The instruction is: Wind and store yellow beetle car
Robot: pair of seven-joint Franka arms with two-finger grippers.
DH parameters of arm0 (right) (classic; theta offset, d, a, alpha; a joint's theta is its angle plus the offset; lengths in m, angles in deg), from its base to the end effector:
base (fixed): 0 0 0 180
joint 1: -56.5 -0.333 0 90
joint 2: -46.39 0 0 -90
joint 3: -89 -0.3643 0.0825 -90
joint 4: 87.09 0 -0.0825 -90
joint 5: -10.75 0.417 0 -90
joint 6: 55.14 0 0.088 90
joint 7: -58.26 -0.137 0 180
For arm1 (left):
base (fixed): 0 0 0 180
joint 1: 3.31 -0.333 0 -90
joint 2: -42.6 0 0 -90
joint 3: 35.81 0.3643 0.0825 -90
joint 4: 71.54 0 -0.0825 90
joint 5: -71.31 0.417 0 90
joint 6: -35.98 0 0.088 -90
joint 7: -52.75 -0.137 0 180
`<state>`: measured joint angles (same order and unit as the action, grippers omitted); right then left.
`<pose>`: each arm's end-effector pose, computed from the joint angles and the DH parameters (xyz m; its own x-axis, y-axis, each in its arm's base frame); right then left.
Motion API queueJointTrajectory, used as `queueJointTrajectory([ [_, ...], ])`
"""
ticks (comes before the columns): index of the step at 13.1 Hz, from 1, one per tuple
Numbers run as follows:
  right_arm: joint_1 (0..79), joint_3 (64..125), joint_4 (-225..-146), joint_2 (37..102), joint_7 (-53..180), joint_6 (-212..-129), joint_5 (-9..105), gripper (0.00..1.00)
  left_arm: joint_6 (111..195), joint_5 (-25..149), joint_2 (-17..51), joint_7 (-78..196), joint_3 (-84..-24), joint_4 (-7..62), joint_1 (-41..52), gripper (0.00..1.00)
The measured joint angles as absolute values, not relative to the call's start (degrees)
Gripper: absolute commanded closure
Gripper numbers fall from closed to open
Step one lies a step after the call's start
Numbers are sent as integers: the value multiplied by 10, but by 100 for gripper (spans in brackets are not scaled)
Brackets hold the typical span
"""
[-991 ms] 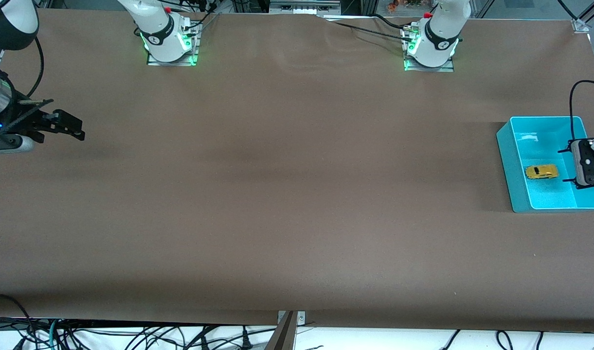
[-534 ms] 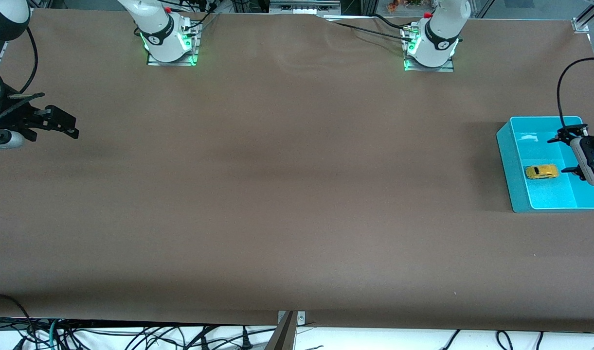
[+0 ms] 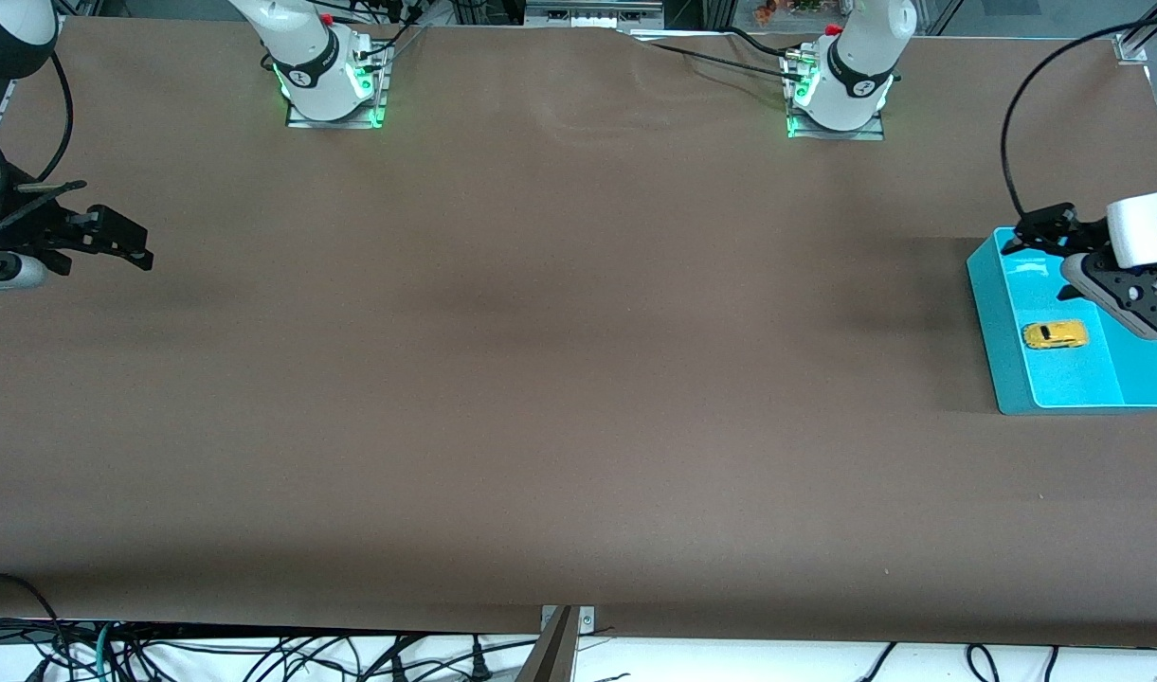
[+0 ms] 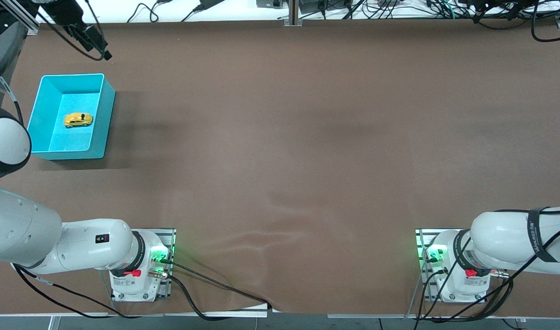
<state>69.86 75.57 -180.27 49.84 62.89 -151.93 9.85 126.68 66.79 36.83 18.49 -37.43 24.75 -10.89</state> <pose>0.6160 -0.0051 0.5897 0.9965 0.0833 0.0043 0.0833 -0.9965 0.0020 0.6009 0.0526 0.5295 0.8734 -0.4725 -0.1178 -0.4497 -0.8755 0.1769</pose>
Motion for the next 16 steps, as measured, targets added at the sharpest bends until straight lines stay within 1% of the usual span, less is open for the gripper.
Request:
queueJointTrajectory([
  [2, 699, 756, -1802, 498, 629, -1519, 98, 0, 1262, 668, 383, 330, -402, 239, -99, 0],
  [4, 699, 756, -1802, 498, 630, -1519, 98, 0, 1253, 668, 395, 426, -407, 237, -79, 0],
  [7, 699, 762, -1801, 498, 645, -1519, 98, 0, 1251, 668, 397, 468, -399, 230, -75, 0],
  [10, 699, 767, -1801, 498, 654, -1514, 98, 0, 1248, 668, 399, 527, -377, 196, -76, 0],
  [16, 699, 767, -1799, 495, 655, -1505, 99, 0, 1217, 668, 399, 556, -385, 183, -62, 0],
])
